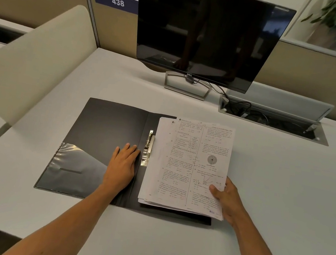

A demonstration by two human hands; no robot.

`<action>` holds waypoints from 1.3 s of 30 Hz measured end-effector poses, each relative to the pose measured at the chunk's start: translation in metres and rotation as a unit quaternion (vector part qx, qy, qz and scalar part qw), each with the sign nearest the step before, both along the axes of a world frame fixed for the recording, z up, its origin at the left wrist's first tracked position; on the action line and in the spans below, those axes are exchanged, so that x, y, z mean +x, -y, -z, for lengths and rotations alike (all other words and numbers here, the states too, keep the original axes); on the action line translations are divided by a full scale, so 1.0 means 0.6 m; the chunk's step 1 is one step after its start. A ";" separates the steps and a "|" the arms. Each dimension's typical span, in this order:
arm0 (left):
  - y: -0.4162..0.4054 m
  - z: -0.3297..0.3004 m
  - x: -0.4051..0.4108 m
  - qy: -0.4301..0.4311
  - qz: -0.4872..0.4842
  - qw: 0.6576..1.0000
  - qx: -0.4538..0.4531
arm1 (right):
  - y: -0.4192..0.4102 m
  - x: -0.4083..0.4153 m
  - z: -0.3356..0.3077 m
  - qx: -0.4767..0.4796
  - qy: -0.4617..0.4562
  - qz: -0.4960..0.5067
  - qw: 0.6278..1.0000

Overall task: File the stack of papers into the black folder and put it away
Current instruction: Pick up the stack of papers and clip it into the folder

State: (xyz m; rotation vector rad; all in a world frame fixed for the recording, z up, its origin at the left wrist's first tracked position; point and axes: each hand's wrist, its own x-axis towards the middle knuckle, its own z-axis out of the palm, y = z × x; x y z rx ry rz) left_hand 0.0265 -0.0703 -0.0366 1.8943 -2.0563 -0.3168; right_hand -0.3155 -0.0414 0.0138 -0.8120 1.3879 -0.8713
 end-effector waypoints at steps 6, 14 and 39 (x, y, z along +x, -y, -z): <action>0.000 0.000 -0.010 0.000 -0.001 1.000 0.016 | 0.003 0.008 0.003 0.007 -0.004 -0.013 1.000; -0.002 0.001 -0.012 0.018 0.008 1.000 0.022 | 0.013 0.009 -0.002 0.025 -0.016 -0.059 0.998; -0.004 -0.002 -0.017 0.057 0.013 0.998 0.014 | 0.026 0.070 -0.005 0.014 -0.059 -0.050 0.997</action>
